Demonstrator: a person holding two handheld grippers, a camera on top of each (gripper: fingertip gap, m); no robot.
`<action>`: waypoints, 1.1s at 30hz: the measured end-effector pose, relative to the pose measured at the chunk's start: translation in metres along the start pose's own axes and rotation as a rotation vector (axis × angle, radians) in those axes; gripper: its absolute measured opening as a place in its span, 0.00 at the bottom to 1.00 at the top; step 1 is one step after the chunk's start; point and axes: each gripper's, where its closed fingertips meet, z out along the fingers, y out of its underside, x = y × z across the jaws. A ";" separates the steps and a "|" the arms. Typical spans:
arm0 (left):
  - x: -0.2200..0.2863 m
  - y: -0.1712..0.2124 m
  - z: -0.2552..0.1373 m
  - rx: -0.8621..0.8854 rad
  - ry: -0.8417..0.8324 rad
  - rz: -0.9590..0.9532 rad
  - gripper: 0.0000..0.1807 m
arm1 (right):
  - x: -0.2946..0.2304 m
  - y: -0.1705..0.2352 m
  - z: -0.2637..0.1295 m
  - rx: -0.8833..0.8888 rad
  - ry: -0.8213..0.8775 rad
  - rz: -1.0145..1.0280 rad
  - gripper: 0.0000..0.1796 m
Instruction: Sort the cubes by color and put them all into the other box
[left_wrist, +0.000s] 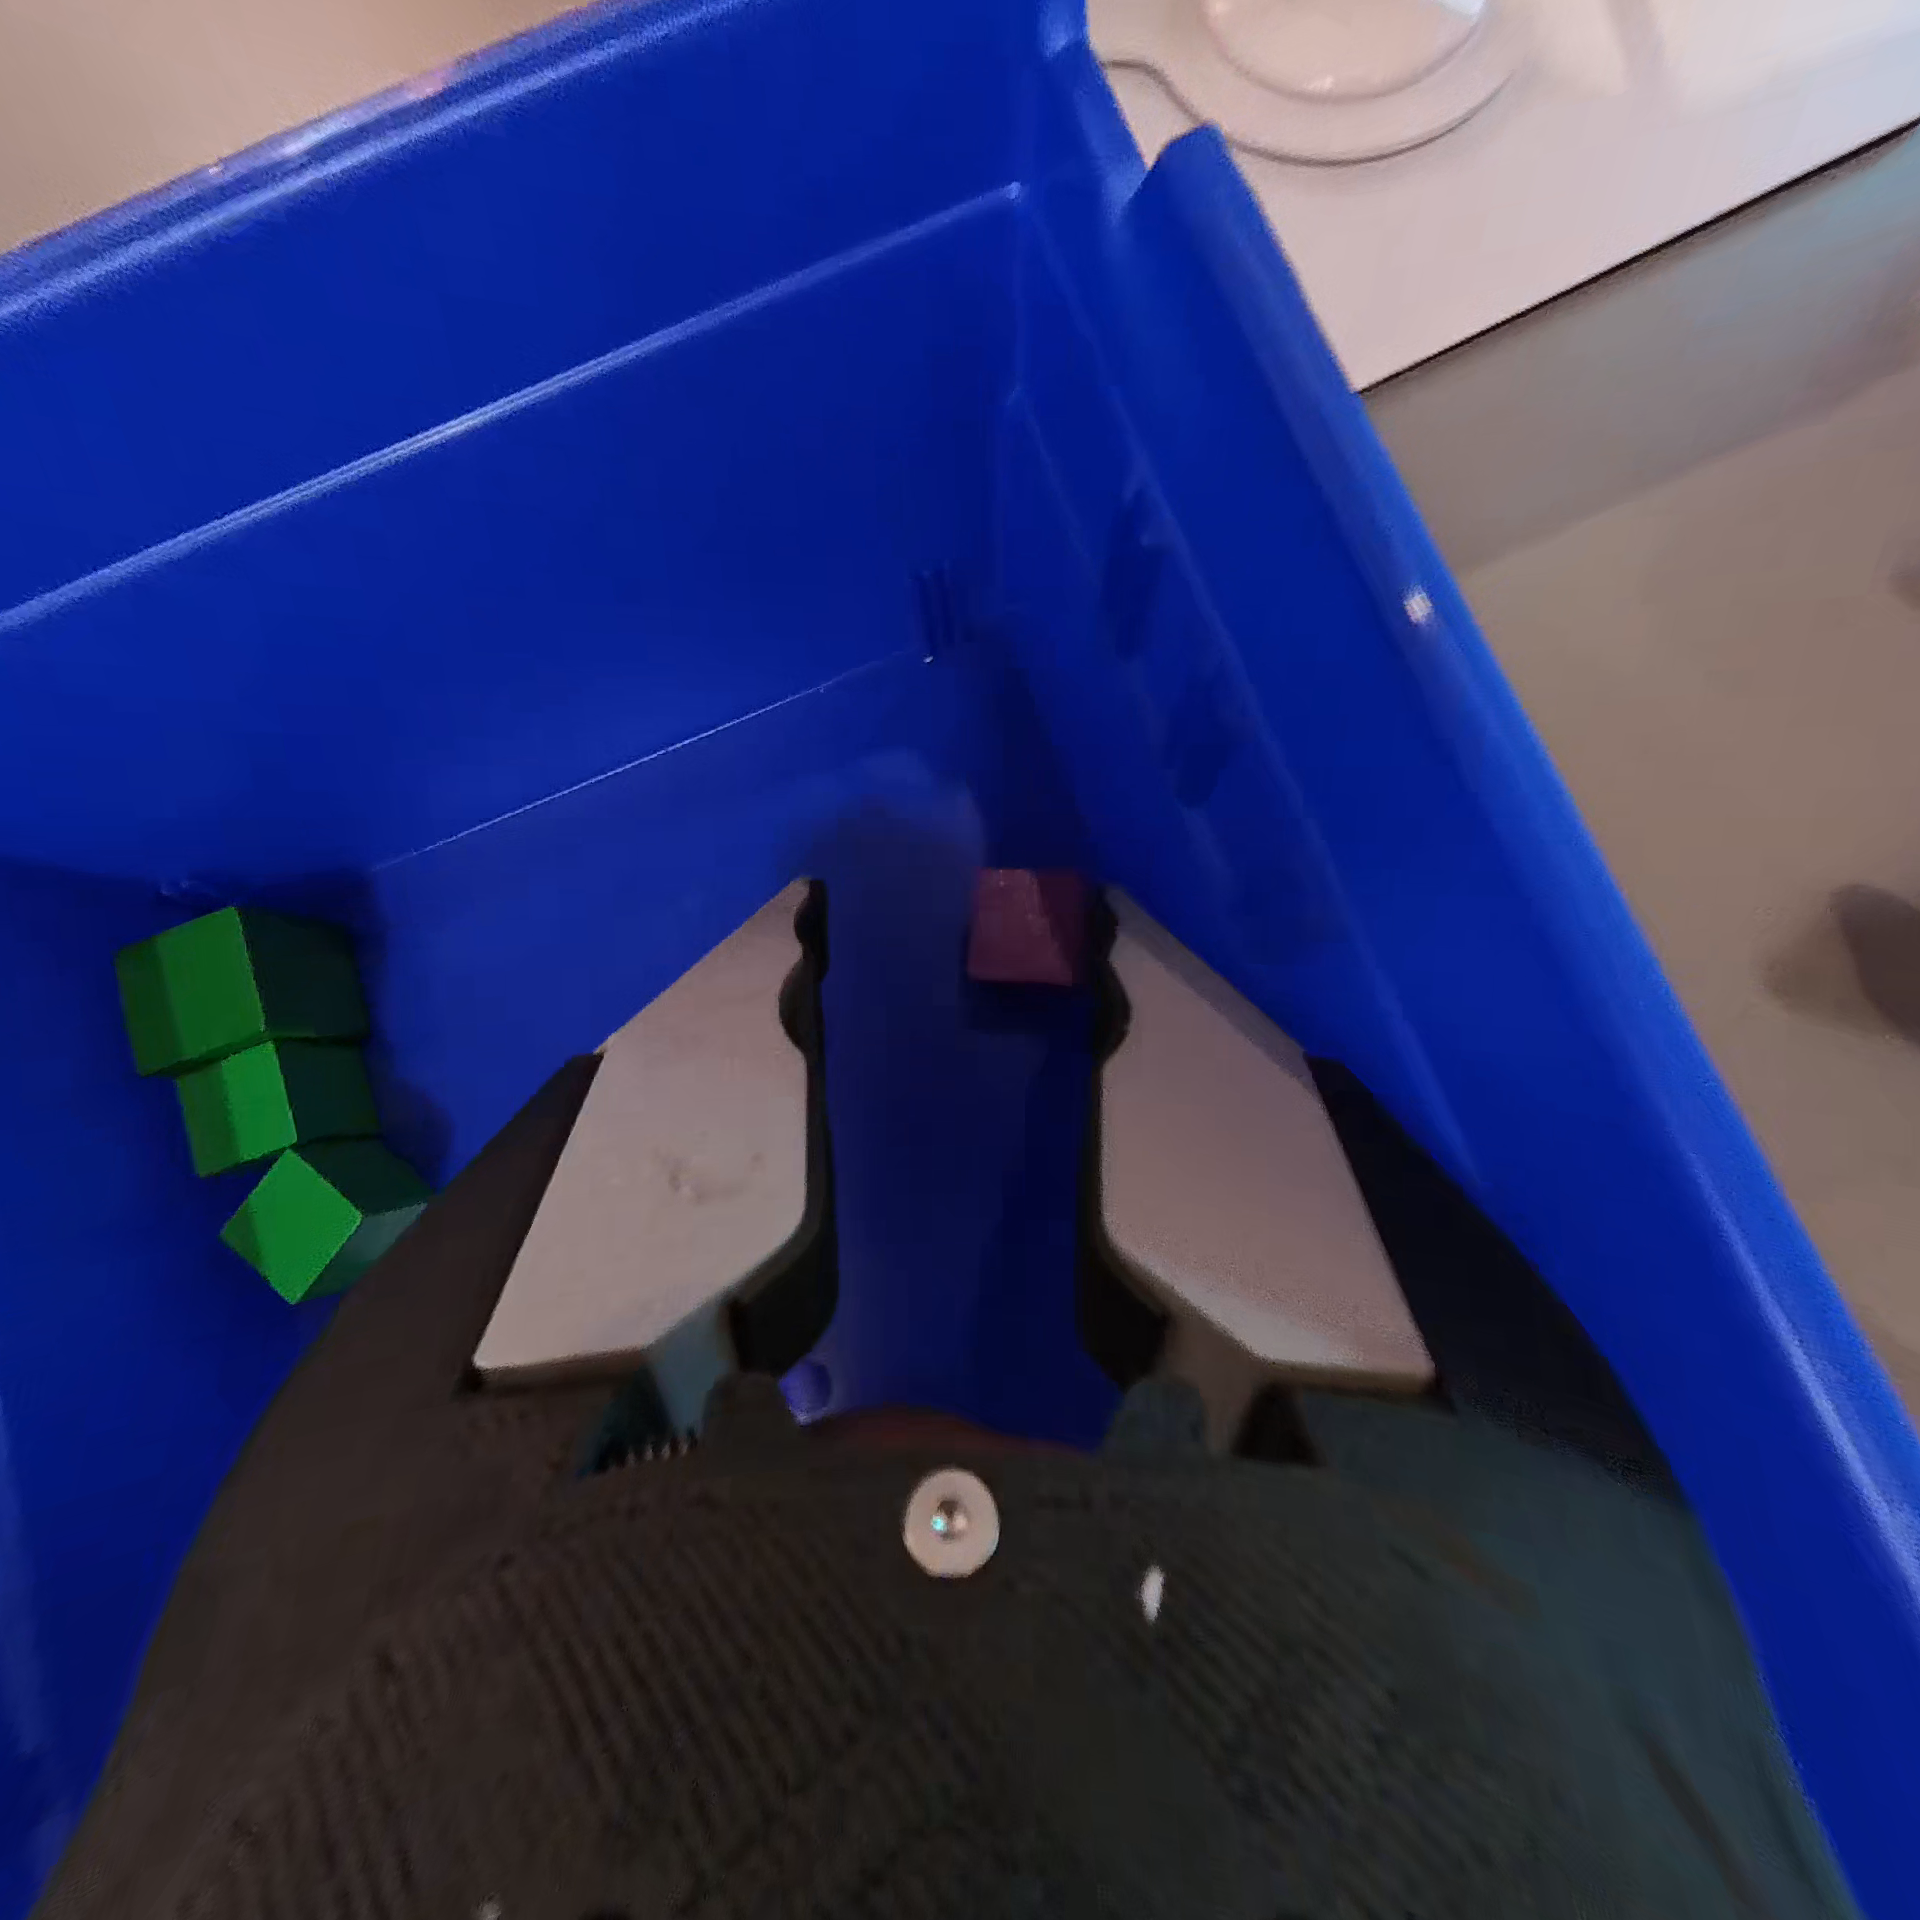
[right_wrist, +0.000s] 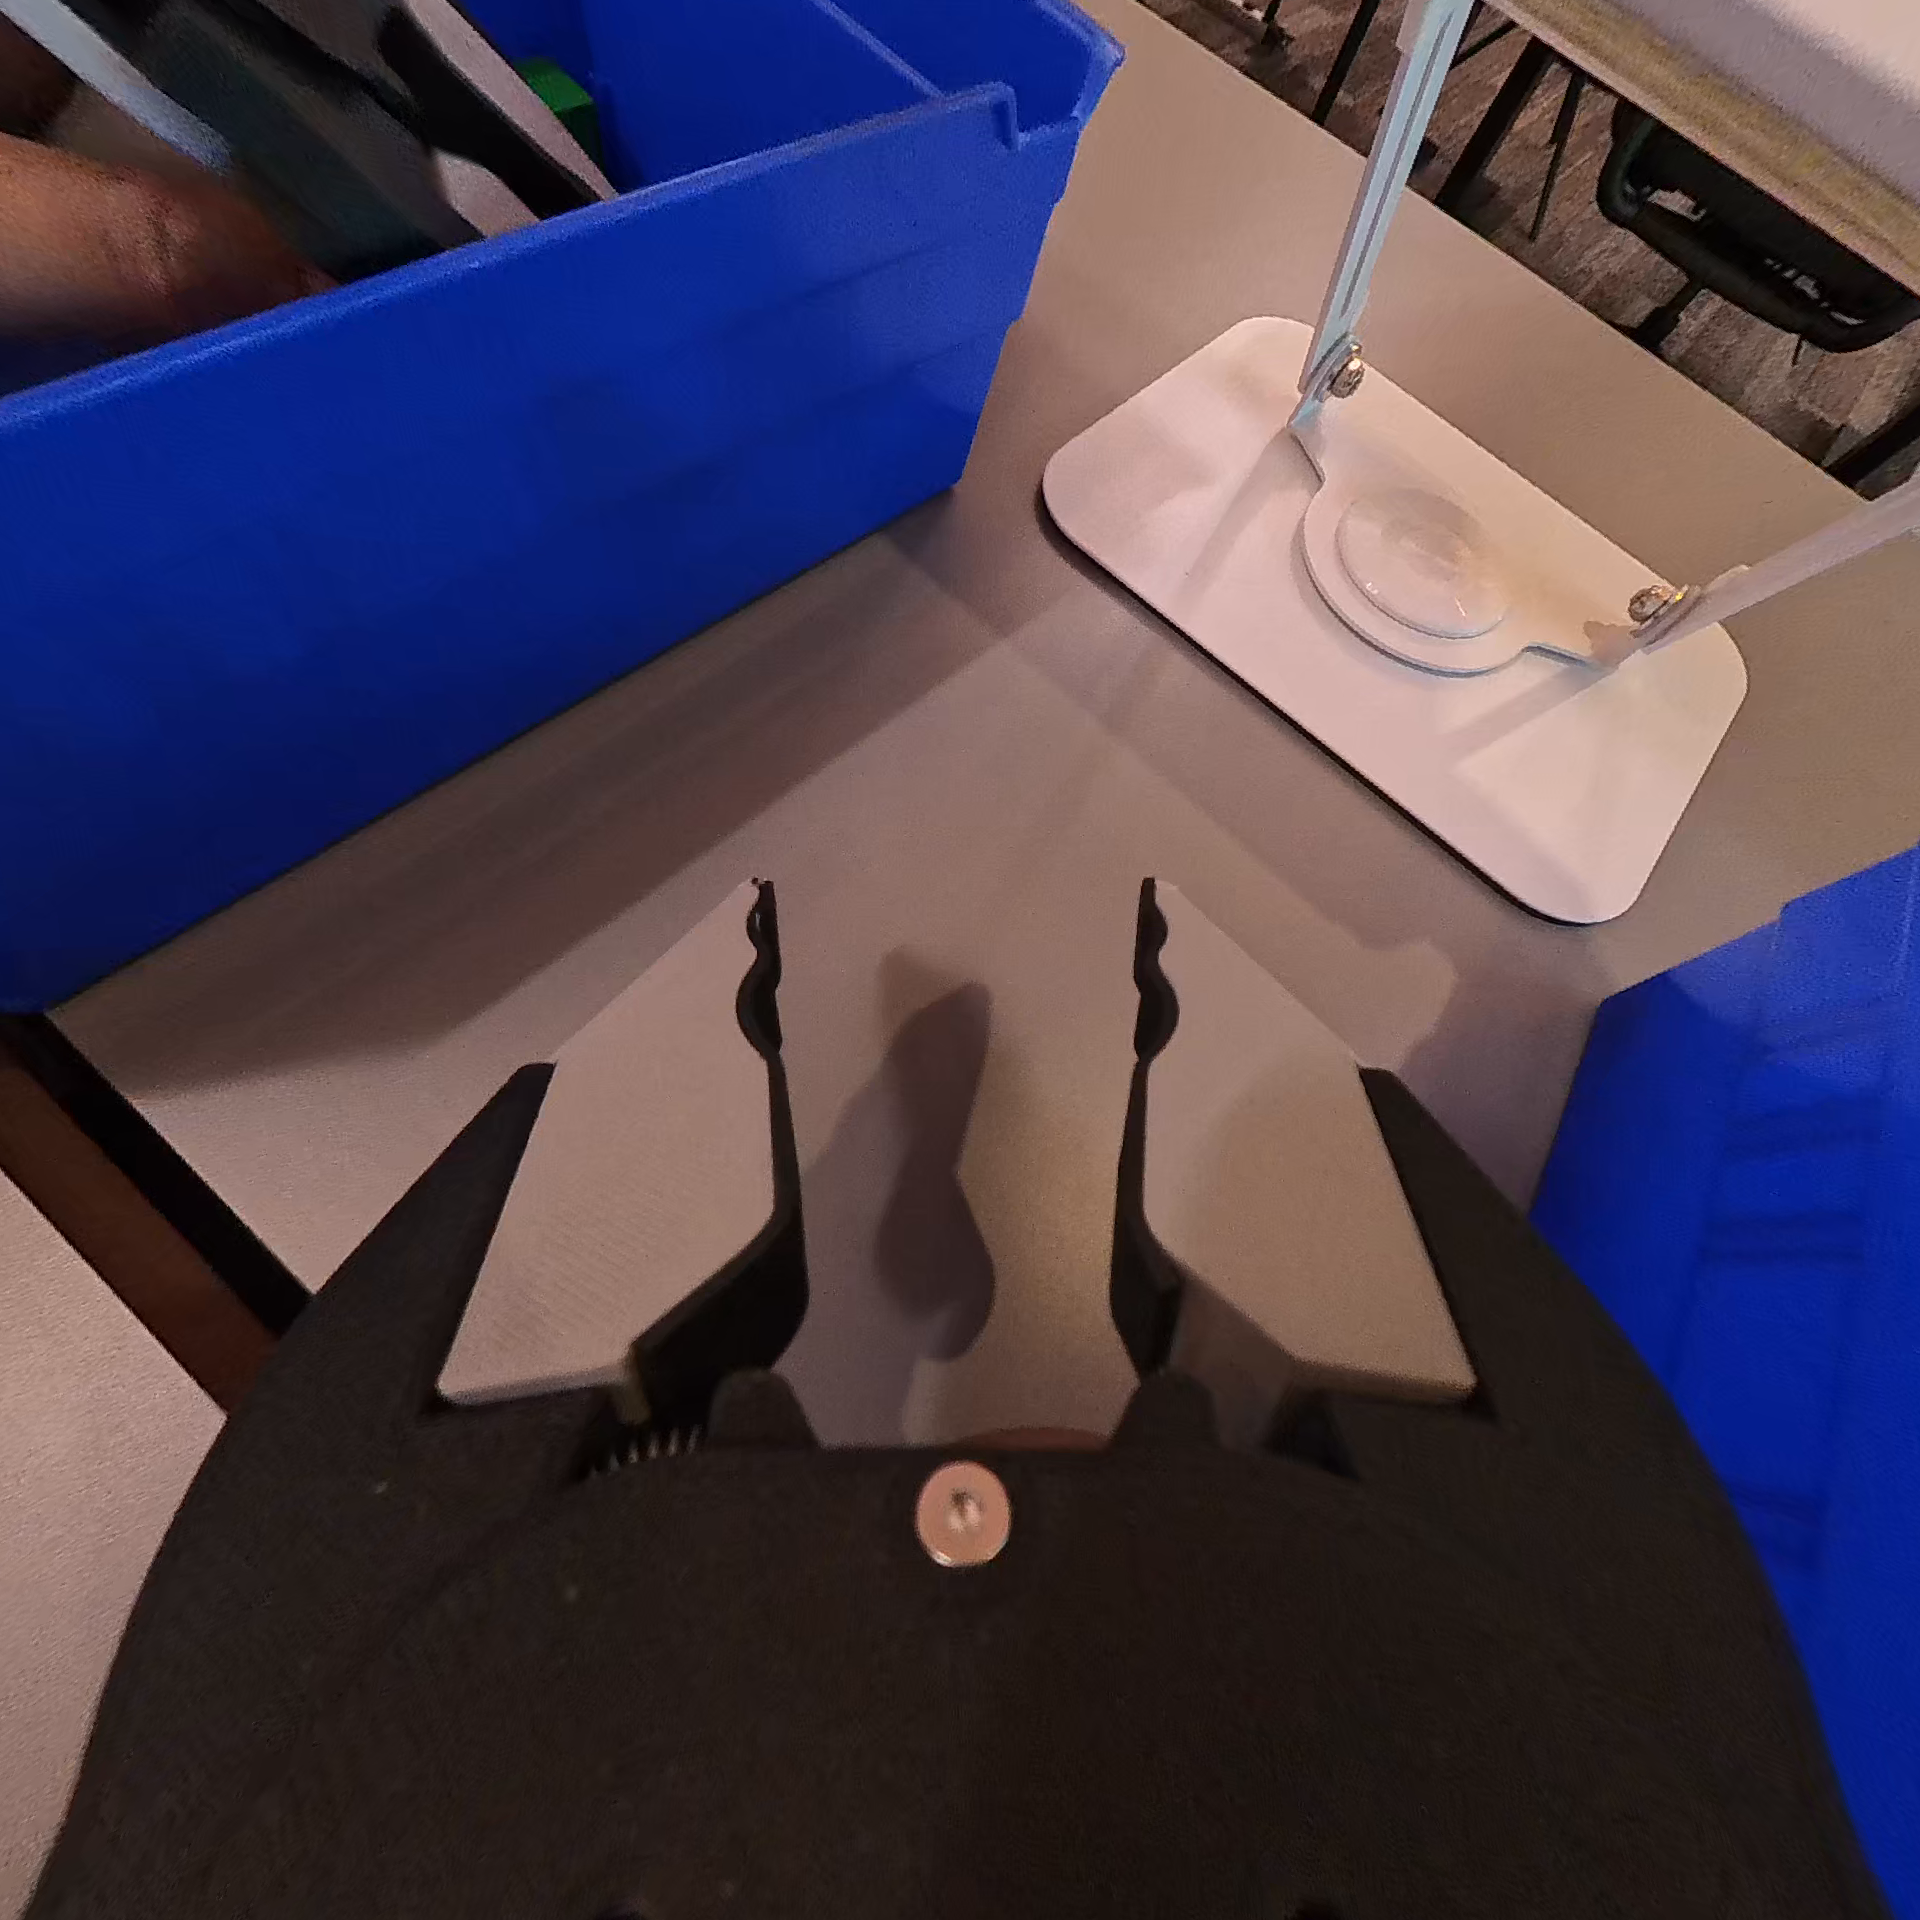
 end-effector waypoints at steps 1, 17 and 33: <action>-0.002 0.001 0.003 -0.006 -0.022 0.007 0.27 | -0.001 -0.001 0.000 0.003 -0.001 -0.002 0.37; 0.004 -0.013 -0.039 0.192 0.034 0.119 0.12 | -0.002 -0.009 -0.006 0.049 -0.018 0.026 0.35; 0.081 -0.078 -0.167 0.955 0.475 0.300 0.11 | -0.016 -0.069 -0.057 0.430 -0.306 0.226 0.32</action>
